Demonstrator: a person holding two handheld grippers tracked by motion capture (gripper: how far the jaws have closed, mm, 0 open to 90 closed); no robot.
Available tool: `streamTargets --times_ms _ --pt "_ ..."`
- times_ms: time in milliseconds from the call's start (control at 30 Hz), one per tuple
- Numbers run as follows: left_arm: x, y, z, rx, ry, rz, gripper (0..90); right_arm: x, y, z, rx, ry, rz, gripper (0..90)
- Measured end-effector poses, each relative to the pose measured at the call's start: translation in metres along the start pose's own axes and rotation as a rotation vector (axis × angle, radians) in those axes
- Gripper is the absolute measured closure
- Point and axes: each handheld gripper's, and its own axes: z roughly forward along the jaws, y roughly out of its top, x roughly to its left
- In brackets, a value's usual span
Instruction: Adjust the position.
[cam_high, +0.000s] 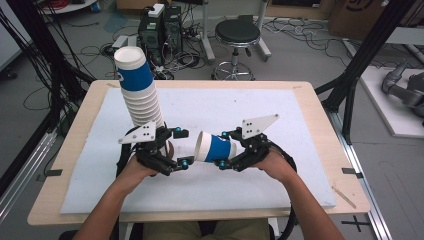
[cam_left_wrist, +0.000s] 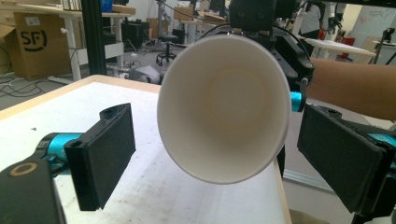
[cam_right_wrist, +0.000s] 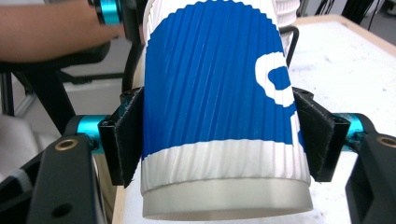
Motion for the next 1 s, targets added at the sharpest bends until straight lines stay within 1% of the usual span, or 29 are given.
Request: streamTargets --times_ms 67,100,167,200,267,333,367,433,500,533,567,667,733,767,833,867,1000 --pt "0.000 0.000 0.000 -0.002 0.003 -0.003 11.3 0.000 -0.001 0.001 -0.022 0.010 -0.002 27.1" --pt "0.000 0.000 0.000 -0.005 0.002 -0.004 11.3 0.000 -0.002 0.001 -0.028 0.012 -0.001 27.1" --pt "0.000 -0.001 0.001 -0.011 -0.005 -0.012 10.5 0.000 -0.004 0.002 -0.058 0.018 0.002 27.1" --pt "0.000 -0.002 0.002 -0.017 -0.008 -0.016 10.1 0.000 -0.004 0.003 -0.064 0.022 0.004 27.1" --pt "-0.001 -0.002 0.004 -0.013 -0.012 -0.017 10.1 0.000 -0.005 0.004 -0.075 0.026 0.005 27.1" --pt "-0.002 -0.003 0.006 -0.013 -0.020 -0.012 10.1 0.000 -0.005 0.005 -0.084 0.025 0.003 27.1" --pt "-0.003 -0.003 0.007 -0.013 -0.024 -0.016 10.1 0.001 -0.005 0.005 -0.082 0.034 0.008 27.1" --pt "-0.004 -0.003 0.009 -0.012 -0.031 -0.023 10.1 0.000 -0.005 0.007 -0.098 0.036 0.000 27.1" --pt "-0.005 -0.004 0.011 -0.009 -0.039 -0.030 10.1 0.001 -0.005 0.009 -0.110 0.054 0.007 27.1" --pt "-0.005 -0.004 0.012 -0.009 -0.042 -0.030 10.1 0.001 -0.006 0.011 -0.105 0.051 0.004 27.1" --pt "-0.005 -0.004 0.012 -0.008 -0.042 -0.032 10.1 0.002 -0.006 0.013 -0.105 0.061 0.003 27.1" --pt "-0.006 -0.003 0.013 -0.009 -0.042 -0.041 10.1 0.003 -0.006 0.016 -0.098 0.068 0.000 27.1" --pt "-0.005 -0.003 0.012 -0.007 -0.058 -0.036 10.5 0.003 -0.006 0.018 -0.098 0.074 0.002 27.1" --pt "-0.006 -0.003 0.012 -0.011 -0.062 -0.037 11.9 0.003 -0.006 0.018 -0.096 0.074 0.000 27.1" --pt "-0.006 -0.003 0.011 -0.006 -0.058 -0.024 16.3 0.004 -0.006 0.019 -0.090 0.079 0.002 27.1" --pt "-0.006 -0.003 0.010 -0.004 -0.061 -0.026 17.5 0.004 -0.006 0.019 -0.090 0.080 0.000 27.2" --pt "-0.006 -0.003 0.010 0.009 -0.065 -0.021 19.5 0.004 -0.007 0.019 -0.084 0.079 -0.001 27.8"
